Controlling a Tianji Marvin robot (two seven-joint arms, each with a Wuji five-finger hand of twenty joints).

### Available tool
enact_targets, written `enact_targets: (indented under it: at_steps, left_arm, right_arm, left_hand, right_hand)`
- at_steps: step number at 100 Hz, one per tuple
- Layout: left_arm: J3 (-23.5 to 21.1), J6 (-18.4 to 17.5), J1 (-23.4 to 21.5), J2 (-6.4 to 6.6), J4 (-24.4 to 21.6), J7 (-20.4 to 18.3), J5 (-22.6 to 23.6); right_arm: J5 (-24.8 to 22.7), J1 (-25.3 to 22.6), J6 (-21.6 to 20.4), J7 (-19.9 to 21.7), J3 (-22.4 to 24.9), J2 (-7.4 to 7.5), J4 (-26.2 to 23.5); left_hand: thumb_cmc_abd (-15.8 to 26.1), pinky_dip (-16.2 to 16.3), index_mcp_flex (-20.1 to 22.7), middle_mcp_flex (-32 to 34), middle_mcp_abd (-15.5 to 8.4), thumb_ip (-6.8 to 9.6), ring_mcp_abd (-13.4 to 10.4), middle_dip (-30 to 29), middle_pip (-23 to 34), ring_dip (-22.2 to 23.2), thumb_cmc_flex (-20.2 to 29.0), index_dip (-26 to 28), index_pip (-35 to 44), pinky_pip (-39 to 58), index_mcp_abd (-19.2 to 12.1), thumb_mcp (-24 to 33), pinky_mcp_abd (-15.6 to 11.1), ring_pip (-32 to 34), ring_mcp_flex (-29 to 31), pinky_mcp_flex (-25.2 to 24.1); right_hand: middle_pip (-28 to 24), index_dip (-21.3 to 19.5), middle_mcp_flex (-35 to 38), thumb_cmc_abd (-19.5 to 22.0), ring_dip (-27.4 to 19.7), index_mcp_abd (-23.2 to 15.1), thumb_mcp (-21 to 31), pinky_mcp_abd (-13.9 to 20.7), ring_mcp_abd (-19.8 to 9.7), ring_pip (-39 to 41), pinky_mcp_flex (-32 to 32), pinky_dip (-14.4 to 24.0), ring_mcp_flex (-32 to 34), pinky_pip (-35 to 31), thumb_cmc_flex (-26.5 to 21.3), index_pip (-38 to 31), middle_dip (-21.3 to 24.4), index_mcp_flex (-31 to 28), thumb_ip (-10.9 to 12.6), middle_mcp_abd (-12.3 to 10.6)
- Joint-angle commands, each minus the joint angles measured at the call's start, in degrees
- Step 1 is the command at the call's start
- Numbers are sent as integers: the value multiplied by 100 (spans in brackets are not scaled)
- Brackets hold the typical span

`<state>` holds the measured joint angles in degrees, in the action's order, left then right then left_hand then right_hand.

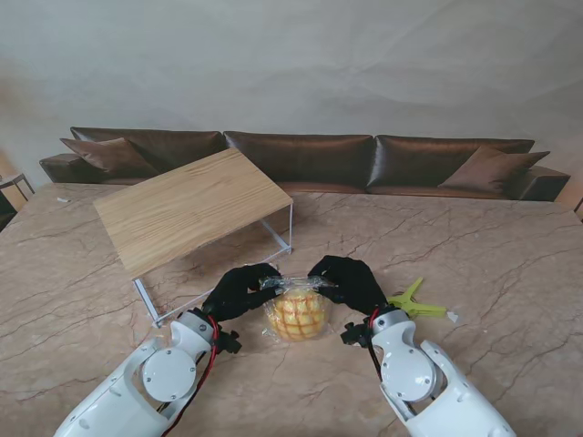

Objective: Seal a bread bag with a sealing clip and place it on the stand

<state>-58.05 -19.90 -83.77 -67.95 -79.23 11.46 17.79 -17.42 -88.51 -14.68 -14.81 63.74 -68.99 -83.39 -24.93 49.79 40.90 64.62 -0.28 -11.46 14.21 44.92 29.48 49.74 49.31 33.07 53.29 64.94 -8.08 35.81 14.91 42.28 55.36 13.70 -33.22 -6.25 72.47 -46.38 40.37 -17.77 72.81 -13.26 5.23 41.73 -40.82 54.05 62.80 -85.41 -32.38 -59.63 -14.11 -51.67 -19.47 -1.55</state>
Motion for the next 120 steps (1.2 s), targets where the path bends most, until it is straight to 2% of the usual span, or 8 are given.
enact_targets:
  at_steps: [1,17,22,57,73,77,83,120]
  left_arm:
    - [7,-14,17,-74,103,169,-9]
    - [25,96,20,-136,157,512,185]
    - [39,117,20,-155,169,626,252]
    - [65,46,-48,-181,105,949,550]
    - [19,-24,-94,-147,47,852,556]
    - [5,-46,-102,-138,41,836,567]
    - [-30,-75,-118,-112,18,758,578]
    - [-104,-91,-63,-109,152,705,515]
  right_arm:
    - [-87,19,31,-76,36,31,-31]
    - [-237,-85,174,135,218,114,-221]
    - [-255,-146,199,371,288,176,-338]
    - [-110,35,419,463,-19,151,-320]
    - [-51,272,567,58,-309,12,-58]
    - [-14,321,523,-41,-348,-25,16]
    - [114,357,452,-82,-361,-58,61]
    - [-213,324,411,3,-132,34,2]
  left_hand:
    - [-64,6,365,349,-144,-7,-92,239,346,176,299,411,448,423,-811,836,19,314,439,279]
    - [-518,-80,593,682,-234,-117,-109,363,508,195,-59,644,472,897,-771,1592,159,539,932,789]
    - [-640,-126,616,744,-229,-139,-96,291,437,132,-113,528,485,1003,-715,1730,170,517,1008,882]
    - [-1054,-570,770,1028,-12,-78,-179,-435,-19,-400,-581,-372,486,1402,-523,2358,95,439,1405,1355]
    - [-939,-695,701,1046,-68,-50,-229,-664,72,-560,-739,-691,464,1493,-481,2235,15,430,1438,1355]
    - [-888,-697,679,1064,-106,-58,-229,-656,120,-567,-773,-704,456,1504,-493,2204,16,435,1437,1345]
    - [-785,-690,615,1012,-214,-60,-218,-602,337,-561,-769,-661,470,1543,-561,2099,4,486,1418,1283]
    - [-478,-284,673,766,-858,-97,-163,324,1771,132,-434,1502,701,1578,-981,1953,295,1237,1248,1126]
  right_hand:
    - [198,71,257,-262,52,35,401,146,-221,-53,-49,-74,122,46,-485,174,24,4,193,7]
    - [474,-1231,-955,-738,273,441,814,189,-171,-764,566,-216,-537,748,-731,1583,-360,791,420,-61]
    - [331,-1194,-1841,-896,-89,668,698,157,-305,-1075,1036,-218,-1034,1184,-239,1852,-310,1401,1027,-52]
    - [565,-816,-3107,-1668,-1164,1117,332,-83,14,-2167,1689,-611,-1484,2231,2413,2131,-201,2200,496,195]
    - [255,-1215,-1696,-445,-903,300,-89,-104,21,-1524,851,-635,-444,1257,1473,1542,-271,951,776,87]
    - [163,-414,-1301,-122,-834,-35,-358,-130,19,-1338,694,-721,-216,986,1055,823,-264,697,53,60]
    - [19,15,-858,423,-649,-309,-370,-157,58,-991,514,-588,24,526,655,-14,-273,288,83,50]
    - [-89,54,584,92,-452,-327,-109,190,-193,-229,-802,-806,1162,-465,149,-89,71,-412,163,26]
